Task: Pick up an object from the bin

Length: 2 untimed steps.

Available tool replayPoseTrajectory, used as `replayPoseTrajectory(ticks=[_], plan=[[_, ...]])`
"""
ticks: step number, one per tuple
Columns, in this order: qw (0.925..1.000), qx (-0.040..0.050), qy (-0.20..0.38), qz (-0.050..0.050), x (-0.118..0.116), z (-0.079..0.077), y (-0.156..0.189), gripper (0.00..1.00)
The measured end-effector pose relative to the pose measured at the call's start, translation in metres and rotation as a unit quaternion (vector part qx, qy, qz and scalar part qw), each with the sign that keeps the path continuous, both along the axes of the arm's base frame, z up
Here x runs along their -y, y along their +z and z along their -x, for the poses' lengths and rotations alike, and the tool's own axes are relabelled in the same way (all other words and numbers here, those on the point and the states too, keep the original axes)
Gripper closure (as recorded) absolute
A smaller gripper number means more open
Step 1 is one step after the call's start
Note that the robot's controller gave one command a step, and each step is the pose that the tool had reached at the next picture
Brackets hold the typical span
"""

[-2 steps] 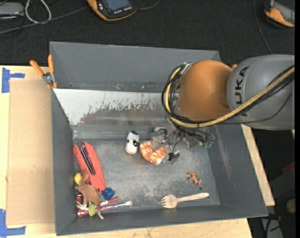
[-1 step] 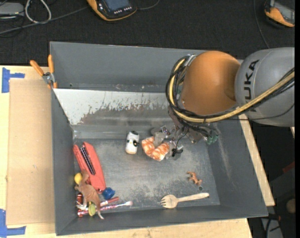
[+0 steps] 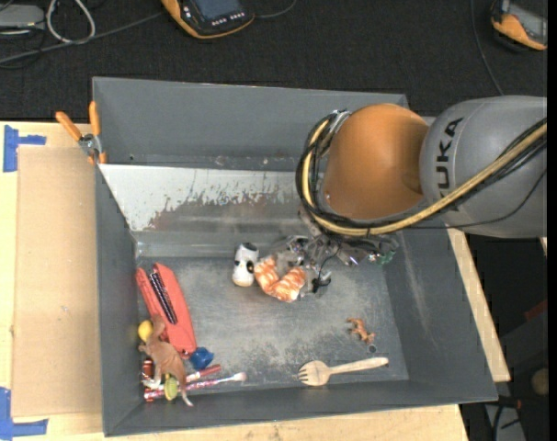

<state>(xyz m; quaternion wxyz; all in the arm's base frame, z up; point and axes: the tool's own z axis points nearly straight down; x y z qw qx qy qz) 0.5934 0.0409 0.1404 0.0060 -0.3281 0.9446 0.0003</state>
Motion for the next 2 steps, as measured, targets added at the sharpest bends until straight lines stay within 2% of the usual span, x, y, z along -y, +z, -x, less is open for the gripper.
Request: replayPoseTrajectory(ticks=[1, 2], plan=[[1.0000, -0.0086, 0.004, 0.000, 0.008, 0.005, 0.025, 1.00], [1.0000, -0.0084, 0.001, -0.001, -0.004, -0.002, 0.094, 1.00]])
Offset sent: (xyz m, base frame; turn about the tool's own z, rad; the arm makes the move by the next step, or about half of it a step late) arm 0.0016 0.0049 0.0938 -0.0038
